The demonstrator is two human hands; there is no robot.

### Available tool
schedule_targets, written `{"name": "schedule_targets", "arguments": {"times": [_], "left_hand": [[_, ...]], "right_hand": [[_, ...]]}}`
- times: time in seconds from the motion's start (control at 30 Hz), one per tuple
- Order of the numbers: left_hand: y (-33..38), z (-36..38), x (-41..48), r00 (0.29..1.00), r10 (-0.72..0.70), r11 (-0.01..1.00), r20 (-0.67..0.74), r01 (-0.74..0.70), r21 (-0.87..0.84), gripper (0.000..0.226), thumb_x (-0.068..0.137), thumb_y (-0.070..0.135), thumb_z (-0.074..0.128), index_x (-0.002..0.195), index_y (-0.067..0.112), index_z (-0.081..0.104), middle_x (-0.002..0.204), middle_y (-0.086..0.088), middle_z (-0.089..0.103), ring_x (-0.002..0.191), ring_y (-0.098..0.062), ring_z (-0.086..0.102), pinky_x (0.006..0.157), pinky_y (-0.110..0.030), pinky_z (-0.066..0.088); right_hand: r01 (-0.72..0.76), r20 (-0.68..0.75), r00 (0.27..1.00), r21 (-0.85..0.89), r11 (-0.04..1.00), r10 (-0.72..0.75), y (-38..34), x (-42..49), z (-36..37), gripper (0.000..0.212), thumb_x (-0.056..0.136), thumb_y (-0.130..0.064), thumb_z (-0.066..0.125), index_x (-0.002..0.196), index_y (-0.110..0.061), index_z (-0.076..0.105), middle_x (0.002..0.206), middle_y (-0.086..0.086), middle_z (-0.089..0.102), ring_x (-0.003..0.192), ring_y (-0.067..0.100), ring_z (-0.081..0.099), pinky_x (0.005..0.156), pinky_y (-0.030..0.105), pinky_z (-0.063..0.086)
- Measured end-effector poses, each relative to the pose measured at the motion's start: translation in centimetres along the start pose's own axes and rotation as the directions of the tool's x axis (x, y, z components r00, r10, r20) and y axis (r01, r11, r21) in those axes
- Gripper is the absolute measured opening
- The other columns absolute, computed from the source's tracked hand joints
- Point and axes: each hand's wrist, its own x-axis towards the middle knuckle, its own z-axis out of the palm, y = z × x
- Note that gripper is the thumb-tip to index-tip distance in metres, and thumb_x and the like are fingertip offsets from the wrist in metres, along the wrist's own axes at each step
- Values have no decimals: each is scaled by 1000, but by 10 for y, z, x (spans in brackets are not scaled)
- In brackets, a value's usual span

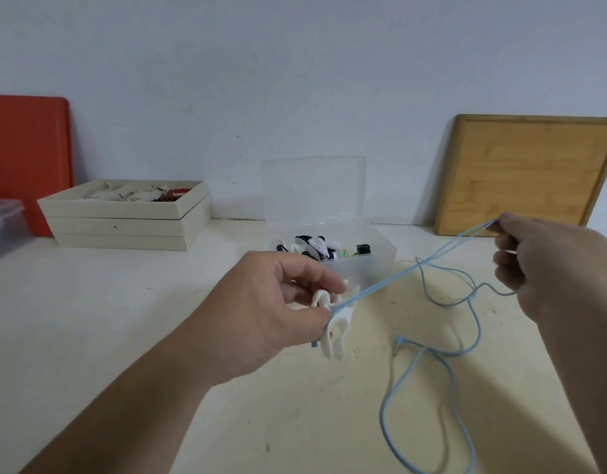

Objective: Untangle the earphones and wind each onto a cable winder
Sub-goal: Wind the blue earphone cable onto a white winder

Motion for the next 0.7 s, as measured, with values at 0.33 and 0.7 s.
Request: {"name": "schedule_targets", "arguments": {"times": [0.33, 0.7], "left_hand": [[5, 0, -1, 999, 30, 999, -19, -30, -21, 24, 66, 11, 70, 84, 23, 78, 80, -6, 76, 71, -17, 70, 60, -22, 53], [4, -1, -1, 996, 55, 998, -69, -56, -9, 26, 64, 10, 70, 84, 25, 79, 81, -6, 77, 78, -31, 73, 61, -23, 54]], "right_hand": [[594, 697, 616, -106, 797, -367, -1, -62, 26, 25, 83, -32, 73, 107, -23, 73, 99, -11, 77, 99, 3, 69, 86, 15, 49], [475, 919, 395, -195, 858, -10, 1, -62, 22, 9, 80, -21, 78, 74, -16, 75, 65, 9, 69, 61, 12, 59, 62, 19, 45]]}}
